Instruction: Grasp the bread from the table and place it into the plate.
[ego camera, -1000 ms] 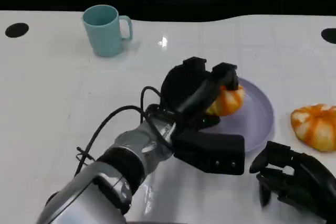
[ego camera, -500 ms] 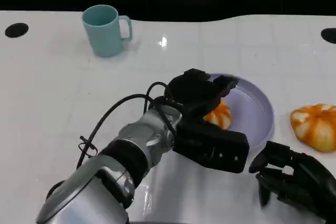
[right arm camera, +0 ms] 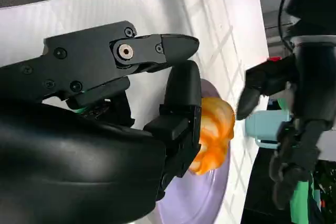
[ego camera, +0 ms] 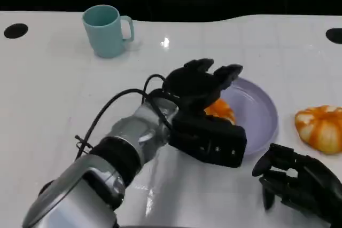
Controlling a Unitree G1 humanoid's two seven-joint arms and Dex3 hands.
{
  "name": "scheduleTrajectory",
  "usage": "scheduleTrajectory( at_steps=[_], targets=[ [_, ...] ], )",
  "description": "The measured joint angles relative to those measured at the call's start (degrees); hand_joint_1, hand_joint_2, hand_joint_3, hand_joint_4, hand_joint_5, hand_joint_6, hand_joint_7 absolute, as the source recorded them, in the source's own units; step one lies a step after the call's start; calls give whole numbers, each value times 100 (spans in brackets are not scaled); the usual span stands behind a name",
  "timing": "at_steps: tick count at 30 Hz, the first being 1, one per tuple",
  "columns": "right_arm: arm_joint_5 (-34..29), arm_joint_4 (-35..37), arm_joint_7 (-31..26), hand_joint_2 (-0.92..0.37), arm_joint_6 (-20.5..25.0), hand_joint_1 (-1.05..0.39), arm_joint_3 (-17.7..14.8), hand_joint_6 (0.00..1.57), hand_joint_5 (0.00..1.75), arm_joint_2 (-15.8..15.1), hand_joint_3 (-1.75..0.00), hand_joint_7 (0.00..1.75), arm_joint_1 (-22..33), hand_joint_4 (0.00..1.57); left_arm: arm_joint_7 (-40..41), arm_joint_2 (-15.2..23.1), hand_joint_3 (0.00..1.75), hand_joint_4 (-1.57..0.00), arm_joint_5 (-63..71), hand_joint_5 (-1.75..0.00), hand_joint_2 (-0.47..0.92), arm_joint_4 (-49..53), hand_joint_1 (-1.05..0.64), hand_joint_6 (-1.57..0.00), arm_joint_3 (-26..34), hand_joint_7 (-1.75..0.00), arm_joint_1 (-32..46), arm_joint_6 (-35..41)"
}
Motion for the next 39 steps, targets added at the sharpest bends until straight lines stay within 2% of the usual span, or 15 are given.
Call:
scheduleTrajectory(
  at_steps=[6, 8, 12, 14, 17, 18, 19, 21, 22, 25, 27, 33, 36, 39],
  targets=[
    [3, 29, 0, -92, -62, -54, 1, 66, 175, -8, -27, 142, -1, 68, -45, 317, 72, -6, -59, -4, 92, -591, -94, -4, 106, -2, 433, -17],
    [4, 31, 0, -92, -50, -52, 5, 66, 175, -8, -26, 141, -10, 68, -101, 398, 67, -12, -85, -8, 92, -767, -86, -8, 148, -5, 548, -18],
    [32, -63, 8, -92, 131, -52, 7, 66, 175, -7, -26, 140, -6, 67, -526, 779, 59, -20, -507, -15, 92, -1909, -79, -18, 446, -9, 1058, -195],
    [42, -57, 32, -92, 128, -52, -1, 66, 175, -10, -26, 140, -6, 67, -810, 931, 55, -30, -734, -22, 92, -2429, -74, -28, 625, -13, 1308, -188],
    [44, -2, 51, -92, 65, -53, -22, 67, 175, -10, -26, 140, -10, 67, -945, 1051, 53, -33, -976, -25, 92, -2920, -72, -31, 868, -14, 1584, -198],
    [44, 12, 51, -92, 50, -53, -23, 67, 175, -9, -26, 140, -11, 67, -970, 1067, 52, -43, -1024, -39, 92, -3002, -65, -43, 904, -23, 1641, -197],
    [37, 16, 47, -92, 52, -54, -20, 67, 175, -5, -25, 139, -21, 67, -991, 1067, 49, -44, -1145, -72, 92, -3115, -60, -48, 989, -46, 1740, -202],
    [17, -41, -12, -92, 121, -54, -3, 67, 175, -5, -25, 139, -15, 67, -997, 1010, 48, -41, -1542, -106, 92, -3482, -57, -44, 1272, -79, 2089, -290],
    [10, -74, -31, -92, 159, -53, 5, 66, 175, -7, -25, 139, -9, 67, -997, 972, 48, -41, -1756, -117, 92, -3647, -57, -42, 1396, -91, 2253, -370],
    [11, -132, -76, -92, 243, -52, 8, 66, 175, -15, -26, 139, 5, 67, -1006, 923, 48, -41, -2044, -129, 92, -3841, -56, -40, 1572, -104, 2528, -457],
    [11, -146, -95, -92, 265, -52, 19, 66, 175, -14, -26, 139, 5, 67, -1054, 920, 48, -39, -2206, -155, 92, -3900, -56, -36, 1681, -129, 2604, -499],
    [49, -128, 4, -92, 234, -51, 12, 65, 175, -18, -27, 141, 19, 67, -1473, 847, 52, -48, -3316, -169, 92, -4243, -58, -44, 2120, -141, 3333, -1015],
    [44, -79, 9, -92, 168, -54, 2, 65, 175, -18, -27, 141, 14, 67, -1678, 845, 55, -53, -3705, -167, 92, -4466, -56, -47, 2278, -141, 3707, -1112],
    [22, -60, -12, -92, 126, -54, 10, 65, 175, -16, -27, 141, 11, 67, -2006, 852, 60, -54, -4145, -161, 92, -4657, -44, -49, 2413, -139, 3994, -1154]
  ],
)
